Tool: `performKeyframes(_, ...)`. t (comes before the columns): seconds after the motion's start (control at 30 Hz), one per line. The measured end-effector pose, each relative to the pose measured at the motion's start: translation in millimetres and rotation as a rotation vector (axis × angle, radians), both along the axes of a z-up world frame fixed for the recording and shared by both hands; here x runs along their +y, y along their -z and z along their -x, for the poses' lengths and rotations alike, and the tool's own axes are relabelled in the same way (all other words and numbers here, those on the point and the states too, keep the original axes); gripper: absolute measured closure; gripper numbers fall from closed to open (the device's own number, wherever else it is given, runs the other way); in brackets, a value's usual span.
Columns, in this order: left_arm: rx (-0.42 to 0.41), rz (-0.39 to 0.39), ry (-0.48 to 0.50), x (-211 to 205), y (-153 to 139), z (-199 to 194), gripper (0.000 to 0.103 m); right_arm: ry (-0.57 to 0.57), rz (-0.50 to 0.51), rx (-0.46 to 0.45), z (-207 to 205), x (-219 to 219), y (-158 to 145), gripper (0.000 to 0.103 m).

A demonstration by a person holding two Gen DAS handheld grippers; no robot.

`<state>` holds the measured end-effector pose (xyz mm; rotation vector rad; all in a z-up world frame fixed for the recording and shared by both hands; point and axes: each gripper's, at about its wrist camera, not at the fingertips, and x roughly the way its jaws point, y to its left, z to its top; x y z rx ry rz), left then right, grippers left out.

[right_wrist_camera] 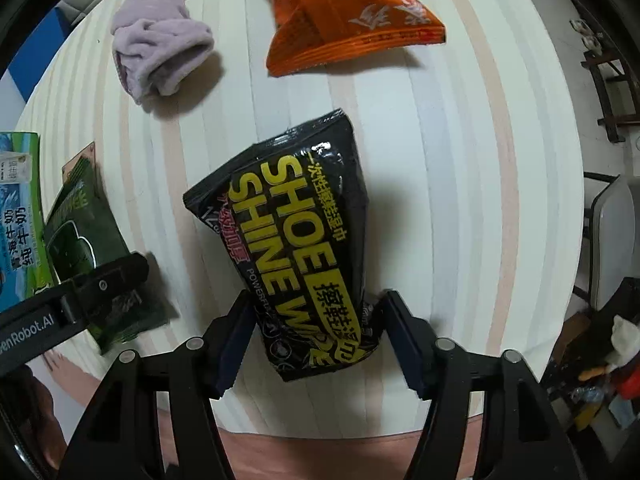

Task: Organize soft objects
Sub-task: 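Grasp the green snack bag with left tool while right grasps shoe-shine wipes pack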

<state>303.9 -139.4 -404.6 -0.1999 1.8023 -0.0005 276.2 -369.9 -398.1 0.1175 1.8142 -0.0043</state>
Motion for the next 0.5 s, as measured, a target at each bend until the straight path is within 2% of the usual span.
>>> performKeyframes(0.03,-0.018,-0.001,0.014,-0.3,-2.3,0.7,0.065,-0.019,0.03,-0.013,1.2,4.7,-0.2,0.039)
performKeyframes(0.1,-0.033,-0.004,0.027,1.4,-5.7,3.9,0.068,-0.048,0.067,-0.034,5.2,16.1,0.0,0.046)
performKeyframes(0.17,-0.048,-0.011,0.04,5.2,-11.4,8.9,0.071,-0.048,0.073,-0.048,10.8,24.0,-1.8,0.059)
performKeyframes(0.27,-0.082,-0.02,0.07,8.6,-24.3,12.0,0.071,-0.039,0.076,-0.058,19.4,30.4,-6.7,0.063)
performKeyframes(0.37,-0.135,-0.001,0.093,10.7,-51.0,20.5,0.072,-0.015,0.048,-0.071,26.1,31.8,-16.8,0.064)
performKeyframes(0.5,-0.208,0.055,0.109,24.4,-92.4,33.9,0.072,0.012,0.004,-0.13,40.7,32.8,-52.4,0.065)
